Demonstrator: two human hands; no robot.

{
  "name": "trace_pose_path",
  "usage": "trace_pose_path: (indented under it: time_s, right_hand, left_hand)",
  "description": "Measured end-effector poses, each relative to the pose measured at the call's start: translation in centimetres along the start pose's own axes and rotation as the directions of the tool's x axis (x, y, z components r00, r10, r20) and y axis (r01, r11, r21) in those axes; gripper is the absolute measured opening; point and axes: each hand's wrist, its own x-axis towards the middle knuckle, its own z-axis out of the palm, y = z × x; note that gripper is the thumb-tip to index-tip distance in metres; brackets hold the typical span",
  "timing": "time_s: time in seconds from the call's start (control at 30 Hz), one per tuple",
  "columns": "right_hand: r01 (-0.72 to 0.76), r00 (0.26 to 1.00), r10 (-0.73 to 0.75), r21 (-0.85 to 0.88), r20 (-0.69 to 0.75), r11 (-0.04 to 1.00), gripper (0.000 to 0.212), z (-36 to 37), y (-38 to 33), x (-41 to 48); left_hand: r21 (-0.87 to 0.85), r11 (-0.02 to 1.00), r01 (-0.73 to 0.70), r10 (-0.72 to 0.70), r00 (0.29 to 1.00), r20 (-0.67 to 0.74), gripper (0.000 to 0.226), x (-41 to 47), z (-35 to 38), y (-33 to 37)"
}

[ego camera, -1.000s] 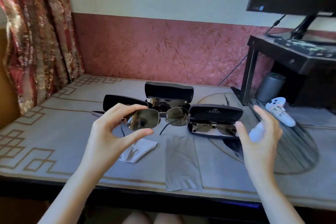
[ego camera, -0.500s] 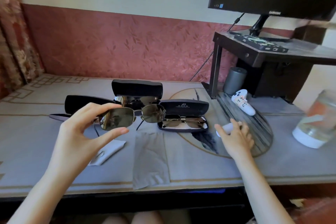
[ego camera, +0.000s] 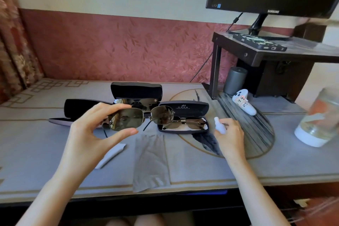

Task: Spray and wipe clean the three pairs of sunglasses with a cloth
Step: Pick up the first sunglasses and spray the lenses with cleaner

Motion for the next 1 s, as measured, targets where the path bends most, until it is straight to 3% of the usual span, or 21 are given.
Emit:
trace_pose_path:
  time_s: [0.1, 0.17, 0.27, 0.37, 0.53, 0.67, 0.73, 0.83, 1.0]
  right_hand:
    - [-0.124, 0.992, 0.123, 0.27, 0.02, 0.955, 0.041, -1.2, -0.4, 0.0]
    - [-0.182, 0.983, 0.146, 0.523, 0.11, 0.833, 0.028, -2.1, -1.4, -0.3]
    - [-0.264, 0.954, 0.064, 0.722, 0.293, 0.639, 0.019, -3.1, -3.9, -1.3]
    - [-0.386, 0.889, -0.065, 0.817, 0.454, 0.428, 0.015, -3.5, -6.4, -2.6]
    - [-0.561, 0.771, -0.201, 0.793, 0.605, 0.237, 0.03, -3.2, -9.5, -4.7]
    - [-0.652, 0.675, -0.285, 0.731, 0.68, 0.2, 0.029, -2.8, -10.8, -5.5]
    - [-0.652, 0.645, -0.33, 0.721, 0.689, 0.233, 0.026, -2.7, -11.3, -5.9]
    - [-0.575, 0.65, -0.379, 0.752, 0.659, 0.323, 0.018, -2.5, -11.6, -6.4]
    - [-0.46, 0.689, -0.353, 0.758, 0.633, 0.462, 0.025, -1.9, -11.8, -6.7]
  left_hand:
    - [0.014, 1.0, -0.008, 0.008, 1.0, 0.002, 0.043, 0.0, 0.0, 0.2]
    - [0.011, 1.0, -0.006, 0.006, 1.0, -0.001, 0.044, -0.2, 0.1, 0.2]
    - [0.008, 1.0, -0.014, 0.014, 1.0, -0.005, 0.04, -0.3, 0.0, -0.1]
    - [0.005, 1.0, -0.017, 0.017, 1.0, -0.005, 0.04, -0.4, -0.3, -0.1]
    - [0.008, 1.0, -0.02, 0.02, 1.0, -0.018, 0.042, -0.4, -0.7, 0.0]
    - [0.018, 1.0, -0.025, 0.026, 0.999, -0.021, 0.041, -0.6, -1.2, -0.1]
    - [0.022, 0.999, -0.025, 0.026, 0.999, -0.026, 0.04, -0.7, -1.4, -0.2]
    - [0.03, 0.999, -0.016, 0.017, 0.999, -0.033, 0.041, -0.7, -1.7, -0.3]
    - [0.035, 0.999, -0.006, 0.008, 0.999, -0.05, 0.042, -0.8, -2.0, -0.4]
